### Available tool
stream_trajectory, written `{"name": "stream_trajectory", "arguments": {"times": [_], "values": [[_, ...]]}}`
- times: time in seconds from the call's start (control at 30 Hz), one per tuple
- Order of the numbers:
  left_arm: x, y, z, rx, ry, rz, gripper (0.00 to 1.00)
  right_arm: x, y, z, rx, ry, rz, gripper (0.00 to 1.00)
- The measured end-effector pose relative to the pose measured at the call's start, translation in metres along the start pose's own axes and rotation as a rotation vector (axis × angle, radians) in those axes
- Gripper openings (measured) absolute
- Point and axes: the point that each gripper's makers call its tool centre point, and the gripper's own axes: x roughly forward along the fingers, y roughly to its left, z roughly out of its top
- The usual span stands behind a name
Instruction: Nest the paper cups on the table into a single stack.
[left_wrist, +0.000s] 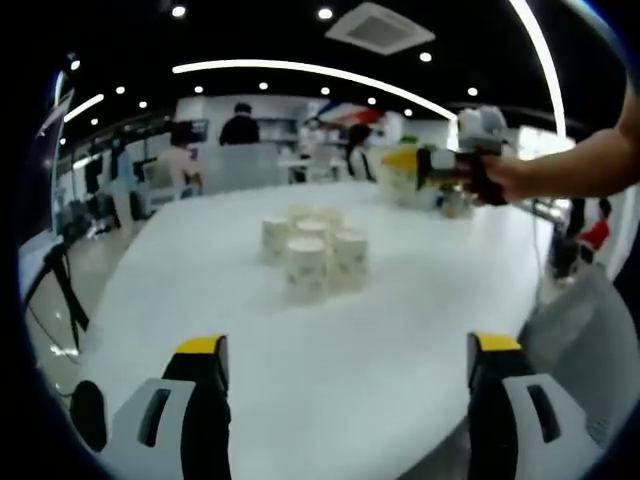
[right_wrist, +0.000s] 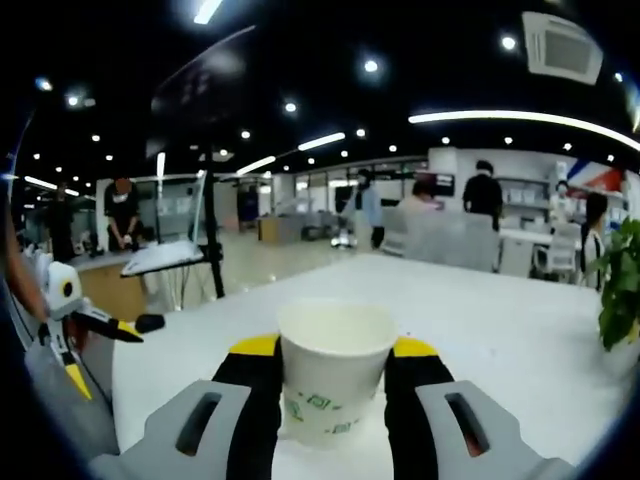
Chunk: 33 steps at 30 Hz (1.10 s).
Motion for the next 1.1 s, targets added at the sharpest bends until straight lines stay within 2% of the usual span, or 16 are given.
{"name": "stream_trajectory", "arguments": {"times": [0.07, 0.1, 0.17, 0.37, 0.57, 0.67, 1.1], "values": [[-0.001, -0.005, 0.002, 0.027, -0.011, -0.012, 0.98, -0.001, 0.005, 0.001, -0.008, -0.004, 0.010, 0.37], [0.000, -0.007, 0.000, 0.051, 0.004, -0.016, 0.98, -0.001, 0.008, 0.001, -0.011, -0.006, 0.012, 0.37], [0.001, -0.009, 0.000, 0.057, 0.003, -0.027, 0.98, -0.002, 0.012, 0.001, -0.015, -0.009, 0.020, 0.37], [0.003, -0.016, 0.001, 0.142, 0.010, -0.045, 0.98, -0.002, 0.027, 0.002, -0.034, -0.016, 0.047, 0.37], [0.000, -0.008, 0.007, 0.095, -0.024, -0.019, 0.98, -0.003, 0.044, -0.001, -0.038, -0.014, 0.079, 0.38], [0.000, -0.011, 0.005, 0.101, -0.020, -0.025, 0.98, -0.008, 0.063, -0.007, -0.033, -0.011, 0.115, 0.39], [0.000, -0.014, 0.000, 0.096, 0.000, -0.030, 0.98, -0.024, 0.105, -0.009, -0.031, -0.076, 0.206, 0.39]]}}
